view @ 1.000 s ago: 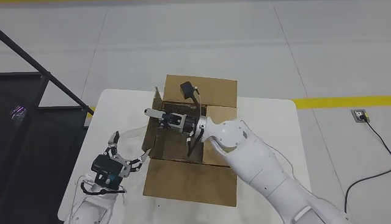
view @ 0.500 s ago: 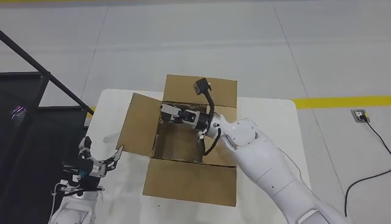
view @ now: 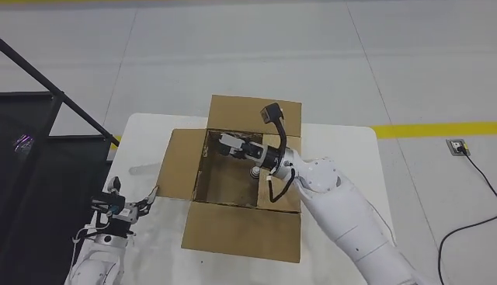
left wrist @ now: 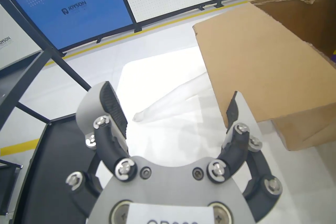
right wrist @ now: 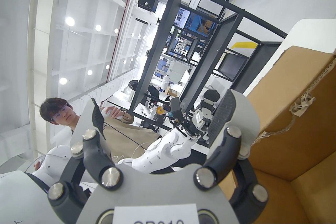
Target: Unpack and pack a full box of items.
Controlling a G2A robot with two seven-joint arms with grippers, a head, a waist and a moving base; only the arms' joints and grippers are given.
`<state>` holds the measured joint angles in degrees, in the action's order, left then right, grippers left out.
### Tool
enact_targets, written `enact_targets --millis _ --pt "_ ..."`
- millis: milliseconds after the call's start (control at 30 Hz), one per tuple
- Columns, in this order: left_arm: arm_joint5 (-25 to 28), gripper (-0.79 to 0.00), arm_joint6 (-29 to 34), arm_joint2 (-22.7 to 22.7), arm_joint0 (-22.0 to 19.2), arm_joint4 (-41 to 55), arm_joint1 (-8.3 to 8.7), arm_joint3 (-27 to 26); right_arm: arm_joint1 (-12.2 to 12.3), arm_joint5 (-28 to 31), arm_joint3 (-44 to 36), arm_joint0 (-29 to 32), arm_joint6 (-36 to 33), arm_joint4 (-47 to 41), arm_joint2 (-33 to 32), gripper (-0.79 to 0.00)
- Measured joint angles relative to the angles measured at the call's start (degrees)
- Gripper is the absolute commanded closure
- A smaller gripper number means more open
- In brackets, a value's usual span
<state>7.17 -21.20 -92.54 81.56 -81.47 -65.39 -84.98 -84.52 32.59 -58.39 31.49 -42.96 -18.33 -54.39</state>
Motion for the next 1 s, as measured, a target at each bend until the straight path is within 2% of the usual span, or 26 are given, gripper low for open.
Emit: enact_targets --millis 133,233,367,533,633,700,833,900,967,1000 --pt "-1.64 -0.785 -2.48 -2.29 2.58 1.71 -0.01 -5.43 0.83 -0.08 -1.55 1.39 0.85 1.94 -2.36 -0.785" --pt "-3.55 -0.785 -3.47 -4.29 6.12 2.22 -0.06 -13.26 1.75 -0.37 -3.73 3.11 1.14 3.93 -4.79 -0.785" --pt "-1.01 -0.785 -3.04 -5.64 10.43 1.87 0.01 -24.85 3.30 0.02 -7.59 6.66 1.34 4.68 -9.64 -0.785" --pt "4.39 -0.785 1.09 -3.48 10.90 0.73 0.13 -34.50 5.06 2.15 -12.00 11.99 0.97 2.98 -16.04 -0.785" --pt "7.57 -0.785 7.21 0.52 8.12 3.38 -0.01 -36.24 6.11 4.85 -14.84 15.90 0.08 0.63 -20.31 -0.785" --pt "9.14 -0.785 12.40 4.15 4.70 6.92 -0.26 -35.73 6.80 7.49 -16.84 18.86 -0.72 -1.17 -23.31 -0.785" --pt "11.44 -0.785 22.50 11.60 -3.55 13.51 -0.91 -31.64 7.84 11.63 -20.27 24.20 -1.65 -3.43 -27.88 -0.785" --pt "12.19 -0.785 28.05 15.48 -7.88 17.61 -1.37 -28.81 7.95 11.98 -20.73 24.98 -1.80 -3.55 -28.37 -0.785" --pt "12.94 -0.785 32.99 17.60 -10.36 21.10 -1.55 -27.04 7.93 11.90 -20.65 24.76 -1.80 -3.51 -28.28 -0.785" --pt "12.96 -0.785 33.82 17.62 -10.33 21.24 -1.55 -27.01 7.92 11.88 -20.63 24.73 -1.79 -3.51 -28.26 -0.785"
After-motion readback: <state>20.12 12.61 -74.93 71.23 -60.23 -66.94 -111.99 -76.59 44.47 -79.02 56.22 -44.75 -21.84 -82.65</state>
